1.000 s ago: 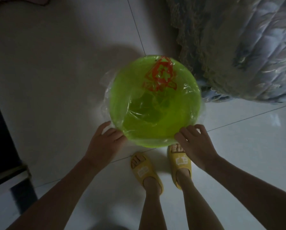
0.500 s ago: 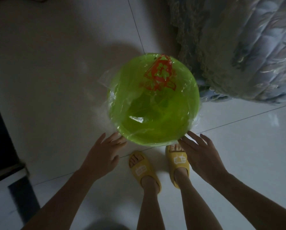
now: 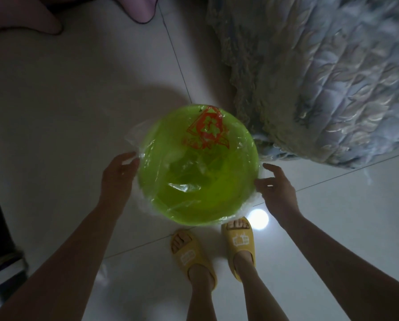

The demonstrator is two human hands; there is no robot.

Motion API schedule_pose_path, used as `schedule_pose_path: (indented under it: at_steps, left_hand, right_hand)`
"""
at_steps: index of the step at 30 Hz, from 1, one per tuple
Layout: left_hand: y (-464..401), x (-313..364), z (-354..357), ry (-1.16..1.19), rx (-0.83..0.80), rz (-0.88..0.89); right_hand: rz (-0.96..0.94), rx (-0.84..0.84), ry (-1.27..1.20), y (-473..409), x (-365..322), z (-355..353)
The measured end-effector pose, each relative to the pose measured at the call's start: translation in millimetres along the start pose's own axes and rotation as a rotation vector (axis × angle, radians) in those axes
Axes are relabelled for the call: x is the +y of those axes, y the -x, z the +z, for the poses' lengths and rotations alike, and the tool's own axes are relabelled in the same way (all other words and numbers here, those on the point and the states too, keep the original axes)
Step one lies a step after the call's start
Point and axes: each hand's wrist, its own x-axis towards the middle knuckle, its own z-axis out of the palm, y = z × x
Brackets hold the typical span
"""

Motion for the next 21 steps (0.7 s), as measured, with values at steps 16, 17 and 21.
schedule_pose_path:
  at_steps: [16, 17, 21]
  left_hand:
    - [-22.8, -14.6, -3.2, 0.062, 0.103, -0.025]
    - [-24.0, -15.0, -3.3, 0.075, 0.083, -0.053]
    - [-33.4, -18.2, 1.9, 0.095, 0.085, -0.159]
  right_hand:
    - [0.112, 0.076, -0.245, -18.6, 12.1, 2.5]
    - [0.115, 0.072, -0.231, -20.1, 12.2, 3.6]
    - [0.234, -0.032, -0.468, -26.5, 15.2, 4.0]
